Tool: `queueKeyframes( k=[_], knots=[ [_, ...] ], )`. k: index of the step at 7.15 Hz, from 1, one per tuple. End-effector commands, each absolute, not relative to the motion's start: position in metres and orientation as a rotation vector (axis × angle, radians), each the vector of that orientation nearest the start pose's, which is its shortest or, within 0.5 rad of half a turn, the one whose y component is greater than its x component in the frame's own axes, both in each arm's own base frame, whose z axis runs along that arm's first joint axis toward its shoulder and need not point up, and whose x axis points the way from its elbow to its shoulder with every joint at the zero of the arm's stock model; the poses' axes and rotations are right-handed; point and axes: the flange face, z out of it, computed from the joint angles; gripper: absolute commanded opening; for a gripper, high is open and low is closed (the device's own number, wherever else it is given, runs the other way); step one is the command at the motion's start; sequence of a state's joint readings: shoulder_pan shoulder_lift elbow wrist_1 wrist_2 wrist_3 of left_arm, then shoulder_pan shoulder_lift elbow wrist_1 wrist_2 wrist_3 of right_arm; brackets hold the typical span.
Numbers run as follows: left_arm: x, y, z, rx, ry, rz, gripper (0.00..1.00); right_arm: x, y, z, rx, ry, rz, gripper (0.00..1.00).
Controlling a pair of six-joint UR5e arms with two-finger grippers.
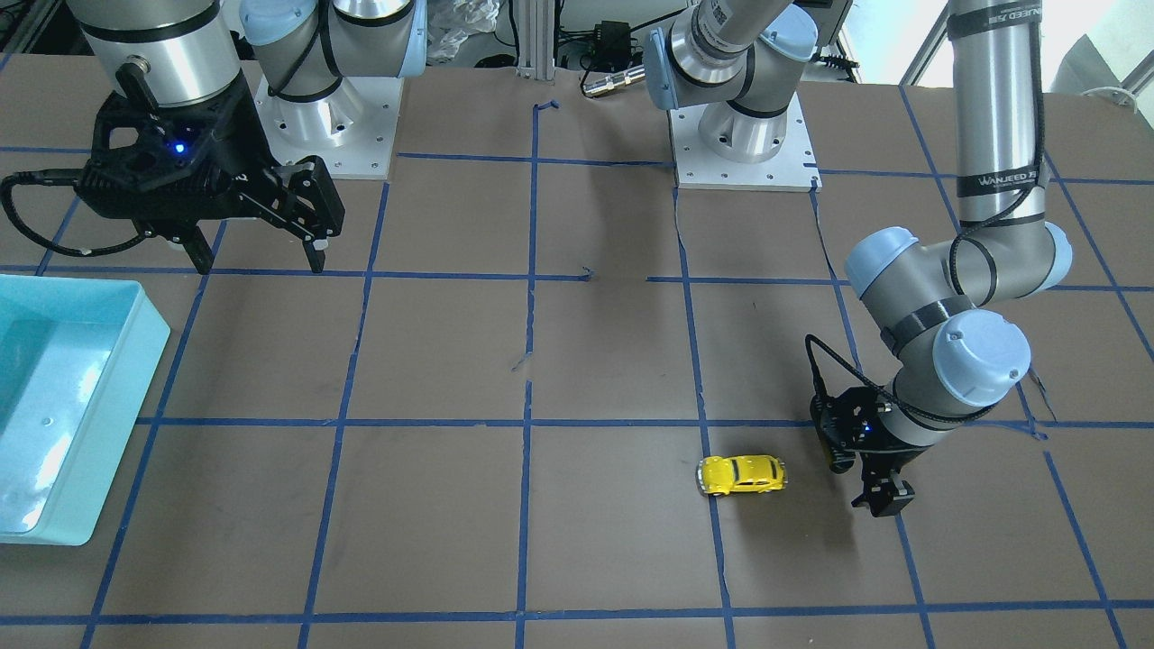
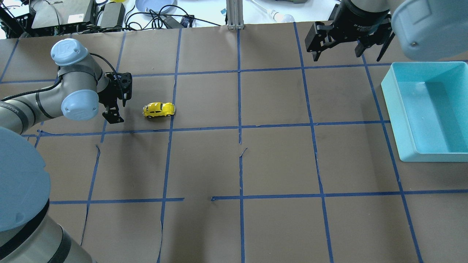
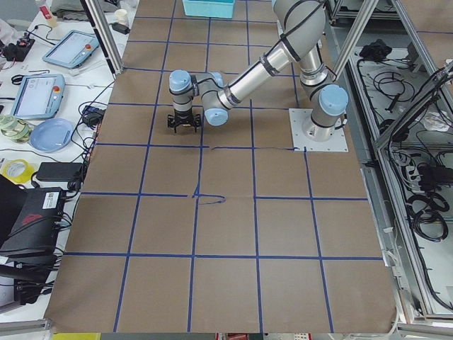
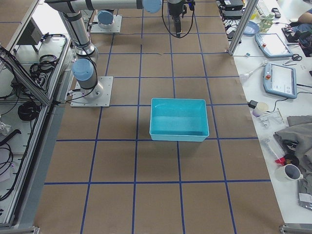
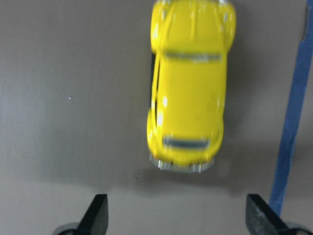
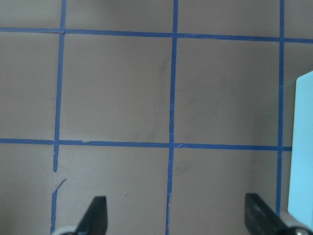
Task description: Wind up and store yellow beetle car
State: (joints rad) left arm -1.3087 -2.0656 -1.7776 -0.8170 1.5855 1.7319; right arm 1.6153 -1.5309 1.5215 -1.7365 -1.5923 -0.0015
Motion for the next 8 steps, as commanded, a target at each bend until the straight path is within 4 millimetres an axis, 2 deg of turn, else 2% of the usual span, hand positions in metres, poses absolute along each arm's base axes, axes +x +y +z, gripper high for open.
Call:
queueKeyframes(
  k=[1, 2, 3, 5, 6, 7, 8],
  knots=[
    [0.002, -0.618, 0.218, 2.025, 2.381, -0.091, 1.0, 0.154, -0.518, 0.51, -0.069, 3.146, -0.277, 1.0],
    [-0.023, -0.613, 0.246, 2.022, 2.42, -0.088, 1.0, 0.154, -0.518, 0.511, -0.069, 3.146, -0.279, 1.0],
    [-0.05, -0.61, 0.286, 2.012, 2.455, -0.067, 1.0, 0.154, -0.517, 0.511, -0.069, 3.146, -0.279, 1.0],
    [-0.099, -0.603, 0.361, 1.746, 2.663, -0.043, 1.0, 0.154, -0.517, 0.511, -0.069, 3.146, -0.279, 1.0],
    [-0.126, -0.596, 0.402, 1.759, 2.655, -0.045, 1.0, 0.154, -0.517, 0.511, -0.069, 3.146, -0.279, 1.0],
    [-0.138, -0.584, 0.446, 1.681, 2.729, -0.009, 1.0, 0.154, -0.517, 0.511, -0.069, 3.146, -0.279, 1.0],
    [-0.142, -0.577, 0.47, 1.541, 2.802, -0.029, 1.0, 0.154, -0.517, 0.511, -0.069, 3.146, -0.279, 1.0]
  ],
)
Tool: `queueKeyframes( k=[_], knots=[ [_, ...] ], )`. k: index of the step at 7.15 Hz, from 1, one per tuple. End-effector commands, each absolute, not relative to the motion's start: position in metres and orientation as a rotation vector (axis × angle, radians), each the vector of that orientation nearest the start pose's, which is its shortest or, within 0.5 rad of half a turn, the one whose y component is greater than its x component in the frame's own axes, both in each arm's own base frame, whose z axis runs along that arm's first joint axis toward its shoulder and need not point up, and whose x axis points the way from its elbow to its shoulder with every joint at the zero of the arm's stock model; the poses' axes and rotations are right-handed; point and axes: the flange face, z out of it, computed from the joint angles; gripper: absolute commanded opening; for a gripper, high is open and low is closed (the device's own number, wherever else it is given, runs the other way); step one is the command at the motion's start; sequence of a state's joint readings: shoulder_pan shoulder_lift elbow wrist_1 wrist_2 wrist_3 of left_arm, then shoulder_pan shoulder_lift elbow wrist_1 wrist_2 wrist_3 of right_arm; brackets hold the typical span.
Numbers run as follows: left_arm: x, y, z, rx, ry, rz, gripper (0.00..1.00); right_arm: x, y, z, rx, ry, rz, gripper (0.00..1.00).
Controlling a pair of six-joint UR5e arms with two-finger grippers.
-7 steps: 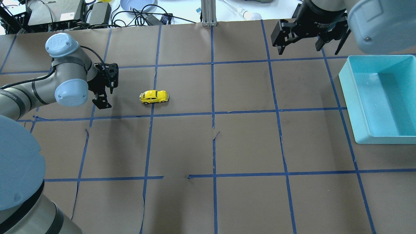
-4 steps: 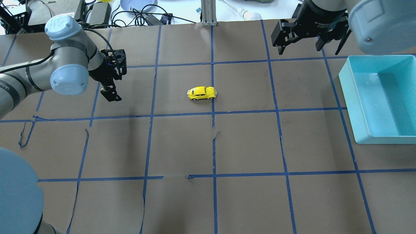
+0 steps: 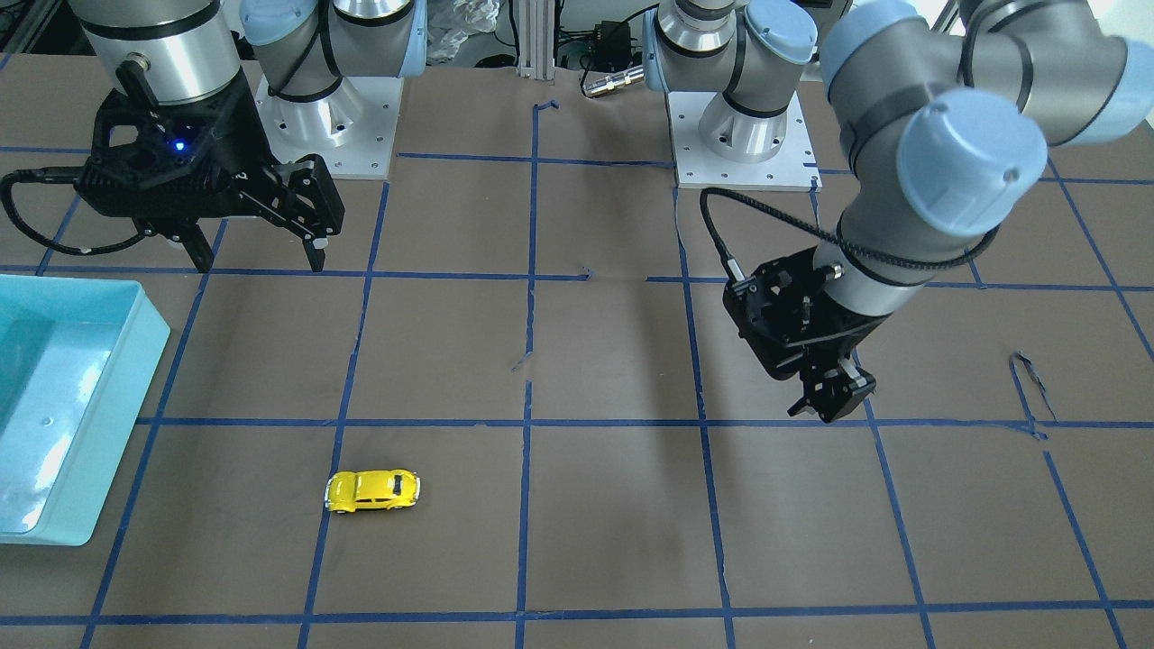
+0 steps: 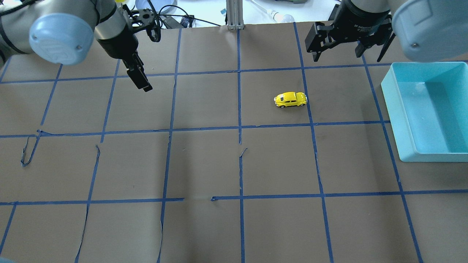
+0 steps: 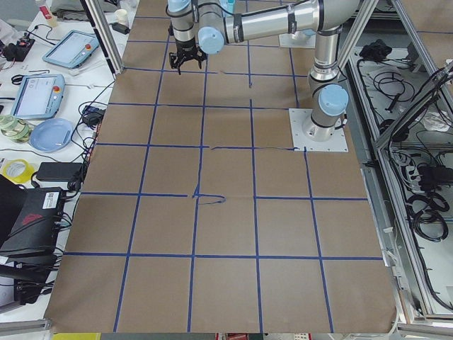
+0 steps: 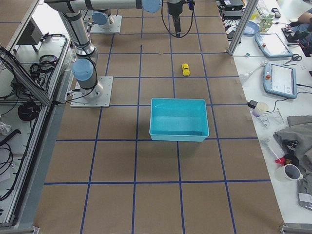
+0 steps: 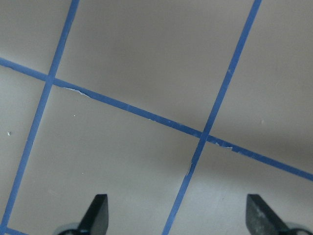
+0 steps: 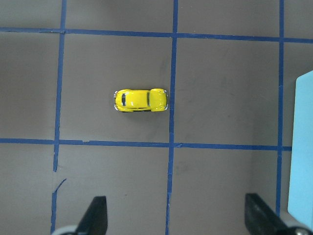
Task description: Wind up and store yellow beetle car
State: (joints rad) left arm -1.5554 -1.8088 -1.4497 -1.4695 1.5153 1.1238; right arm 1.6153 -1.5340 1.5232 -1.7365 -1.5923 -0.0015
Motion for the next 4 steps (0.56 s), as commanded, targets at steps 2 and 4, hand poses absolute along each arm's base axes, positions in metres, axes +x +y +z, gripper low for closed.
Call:
queueKeyframes(
  k=[2, 4],
  knots=[
    [-0.144, -0.561, 0.495, 1.004, 3.025, -0.08, 1.0, 0.154, -0.518, 0.51, -0.067, 3.147, -0.269, 1.0],
    [-0.141, -0.533, 0.495, 0.591, 3.124, -0.051, 1.0, 0.149, -0.524, 0.505, -0.214, 3.154, -0.247, 1.0]
  ],
)
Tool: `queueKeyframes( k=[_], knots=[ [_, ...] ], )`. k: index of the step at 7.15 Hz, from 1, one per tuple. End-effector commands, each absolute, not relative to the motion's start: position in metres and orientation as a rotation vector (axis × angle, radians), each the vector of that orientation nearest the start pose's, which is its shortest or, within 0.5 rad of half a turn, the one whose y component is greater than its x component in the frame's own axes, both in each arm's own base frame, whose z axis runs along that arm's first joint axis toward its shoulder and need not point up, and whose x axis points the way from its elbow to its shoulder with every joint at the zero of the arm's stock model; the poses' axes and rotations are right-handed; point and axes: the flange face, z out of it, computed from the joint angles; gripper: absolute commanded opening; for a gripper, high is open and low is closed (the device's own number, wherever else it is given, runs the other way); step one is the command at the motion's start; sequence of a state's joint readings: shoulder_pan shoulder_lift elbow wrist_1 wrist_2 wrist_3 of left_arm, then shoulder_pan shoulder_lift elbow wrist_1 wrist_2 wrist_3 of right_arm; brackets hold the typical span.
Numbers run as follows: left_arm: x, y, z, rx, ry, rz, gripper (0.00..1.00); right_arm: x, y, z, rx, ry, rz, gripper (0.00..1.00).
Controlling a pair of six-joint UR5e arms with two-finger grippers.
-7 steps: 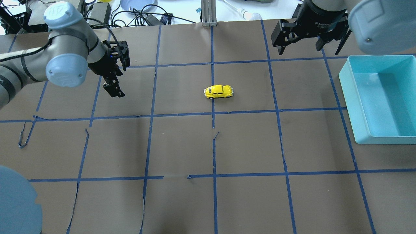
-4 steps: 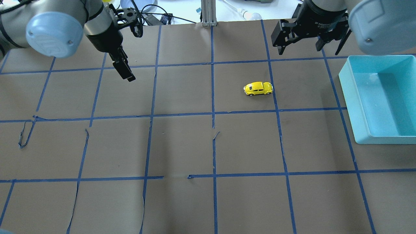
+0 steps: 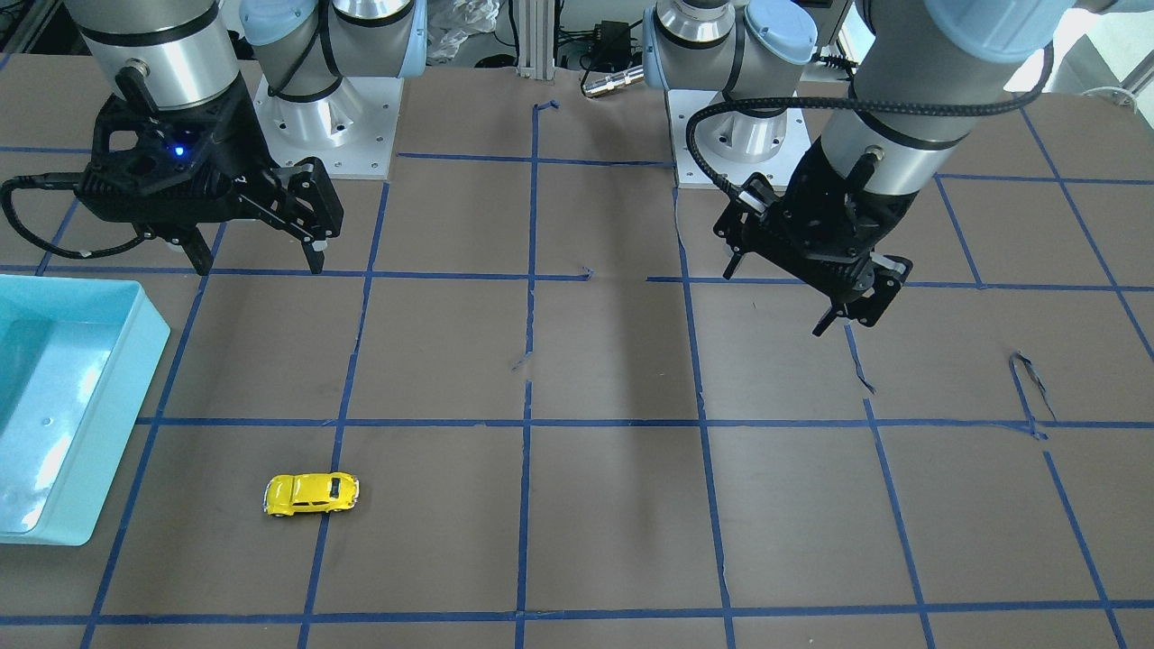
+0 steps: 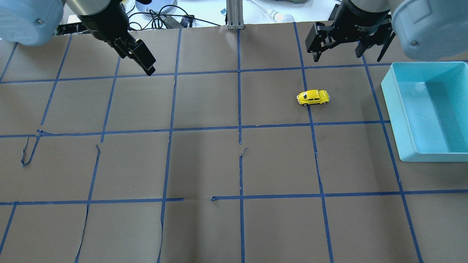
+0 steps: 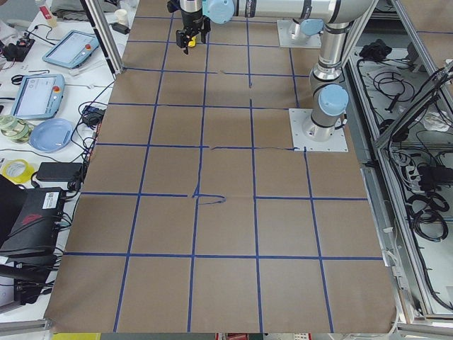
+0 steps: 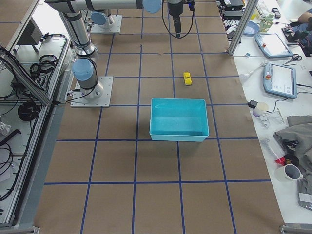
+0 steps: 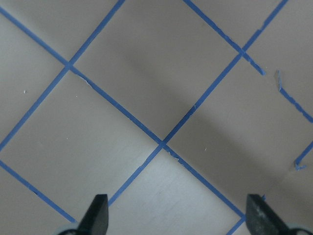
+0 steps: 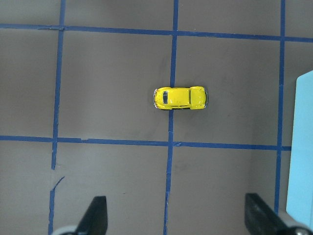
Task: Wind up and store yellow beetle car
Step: 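Move the open right gripper down over the yellow car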
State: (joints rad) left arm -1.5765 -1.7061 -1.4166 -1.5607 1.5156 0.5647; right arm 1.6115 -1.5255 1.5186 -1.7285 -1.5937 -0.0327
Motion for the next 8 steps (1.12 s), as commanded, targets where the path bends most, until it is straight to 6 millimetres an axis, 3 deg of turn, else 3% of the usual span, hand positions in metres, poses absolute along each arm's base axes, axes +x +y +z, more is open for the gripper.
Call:
queueKeyframes(
  k=[1, 2, 4, 7, 8],
  knots=[
    [-0.135, -0.521, 0.487, 0.342, 3.144, -0.033, 1.0, 0.141, -0.528, 0.503, -0.41, 3.149, -0.243, 1.0],
    [-0.13, -0.517, 0.491, 0.249, 3.112, -0.088, 1.0, 0.125, -0.54, 0.49, -0.763, 3.101, -0.209, 1.0],
    [-0.13, -0.518, 0.497, 0.18, 3.106, -0.16, 1.0, 0.086, -0.579, 0.434, -1.166, 2.964, -0.061, 1.0],
    [-0.129, -0.516, 0.501, 0.177, 3.108, -0.172, 1.0, 0.076, -0.638, 0.341, -1.677, 2.718, -0.018, 1.0],
    [-0.129, -0.516, 0.501, 0.18, 3.106, -0.17, 1.0, 0.076, -0.644, 0.313, -1.72, 2.687, -0.009, 1.0]
  ],
)
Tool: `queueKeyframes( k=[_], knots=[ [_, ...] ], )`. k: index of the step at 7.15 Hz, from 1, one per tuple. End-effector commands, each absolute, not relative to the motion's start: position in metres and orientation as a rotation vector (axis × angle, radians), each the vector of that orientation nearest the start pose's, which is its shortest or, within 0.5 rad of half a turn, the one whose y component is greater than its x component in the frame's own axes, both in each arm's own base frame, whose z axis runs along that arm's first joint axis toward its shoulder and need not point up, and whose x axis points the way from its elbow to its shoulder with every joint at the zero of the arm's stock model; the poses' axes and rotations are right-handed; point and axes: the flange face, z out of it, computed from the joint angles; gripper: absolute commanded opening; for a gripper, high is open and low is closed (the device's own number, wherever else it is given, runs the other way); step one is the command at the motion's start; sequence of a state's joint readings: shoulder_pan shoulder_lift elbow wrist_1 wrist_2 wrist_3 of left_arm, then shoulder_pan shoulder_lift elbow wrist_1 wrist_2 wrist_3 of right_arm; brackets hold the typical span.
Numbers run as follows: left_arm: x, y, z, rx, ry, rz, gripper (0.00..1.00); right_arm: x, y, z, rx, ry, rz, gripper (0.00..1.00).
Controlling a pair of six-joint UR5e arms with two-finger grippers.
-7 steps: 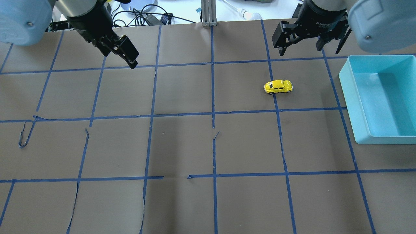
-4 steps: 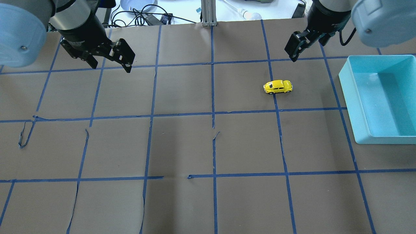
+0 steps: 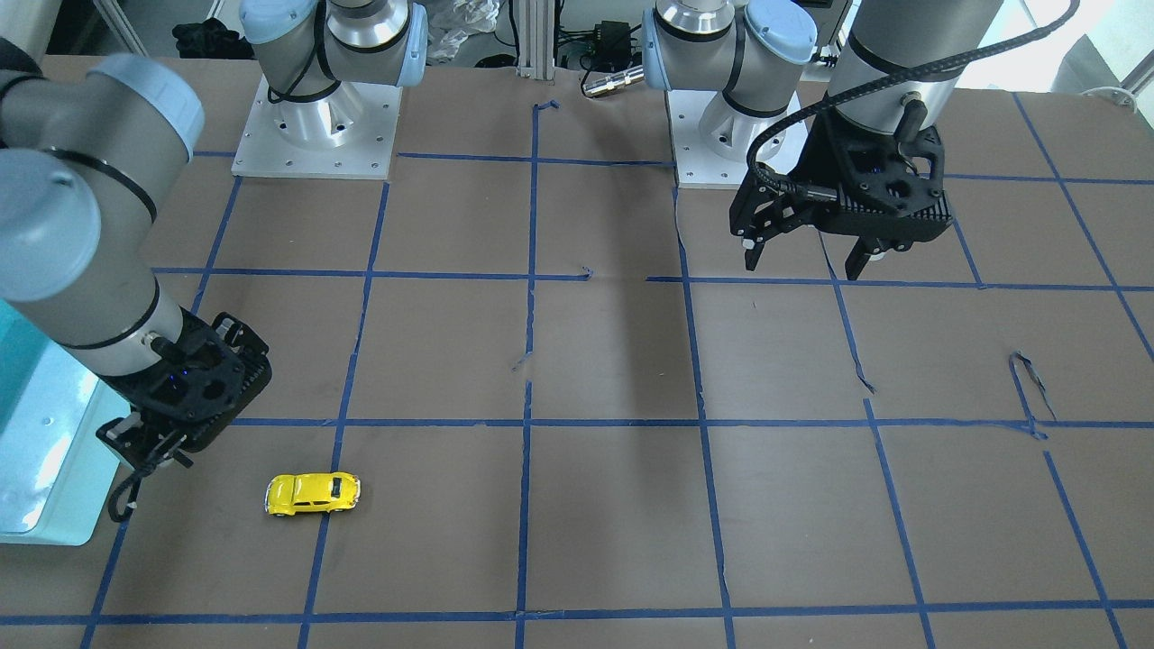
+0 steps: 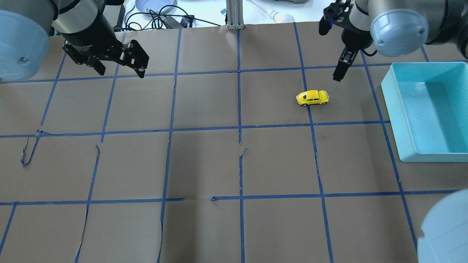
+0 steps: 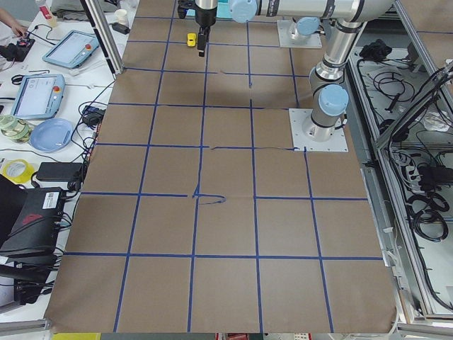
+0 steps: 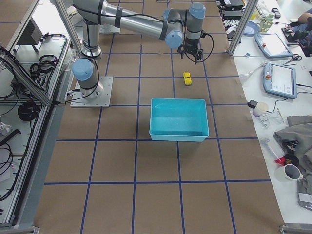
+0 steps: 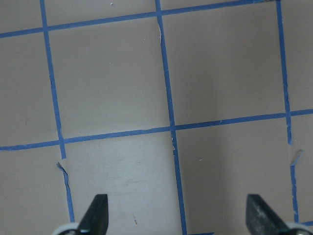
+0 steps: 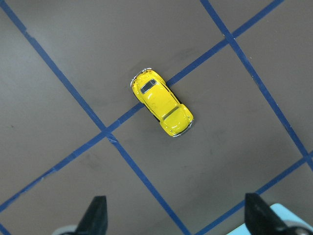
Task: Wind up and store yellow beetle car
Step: 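Move the open right gripper down over the yellow car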
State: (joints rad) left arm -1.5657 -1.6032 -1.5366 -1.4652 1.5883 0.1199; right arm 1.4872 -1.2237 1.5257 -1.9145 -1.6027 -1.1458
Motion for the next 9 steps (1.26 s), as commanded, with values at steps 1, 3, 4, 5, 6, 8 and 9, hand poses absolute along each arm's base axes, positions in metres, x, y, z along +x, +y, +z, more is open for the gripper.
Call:
queueKeyframes(
  k=[1, 3, 4, 5, 6, 8, 9],
  knots=[
    [-0.128, -0.516, 0.501, 0.18, 3.106, -0.172, 1.0, 0.075, -0.651, 0.275, -1.824, 2.623, -0.015, 1.0],
    [-0.128, -0.515, 0.501, 0.175, 3.108, -0.168, 1.0, 0.084, -0.648, 0.241, -1.821, 2.575, -0.101, 1.0],
    [-0.128, -0.515, 0.501, 0.175, 3.108, -0.17, 1.0, 0.091, -0.642, 0.226, -1.817, 2.526, -0.121, 1.0],
    [-0.128, -0.515, 0.501, 0.175, 3.108, -0.172, 1.0, 0.091, -0.642, 0.213, -1.942, 2.422, -0.116, 1.0],
    [-0.128, -0.515, 0.501, 0.187, 3.105, -0.172, 1.0, 0.092, -0.643, 0.204, -2.069, 2.305, -0.104, 1.0],
    [-0.128, -0.515, 0.501, 0.187, 3.107, -0.175, 1.0, 0.1, -0.642, 0.2, -2.354, 1.992, -0.147, 1.0],
    [-0.128, -0.515, 0.501, 0.192, 3.106, -0.172, 1.0, 0.1, -0.644, 0.199, -2.415, 1.931, -0.156, 1.0]
  ],
)
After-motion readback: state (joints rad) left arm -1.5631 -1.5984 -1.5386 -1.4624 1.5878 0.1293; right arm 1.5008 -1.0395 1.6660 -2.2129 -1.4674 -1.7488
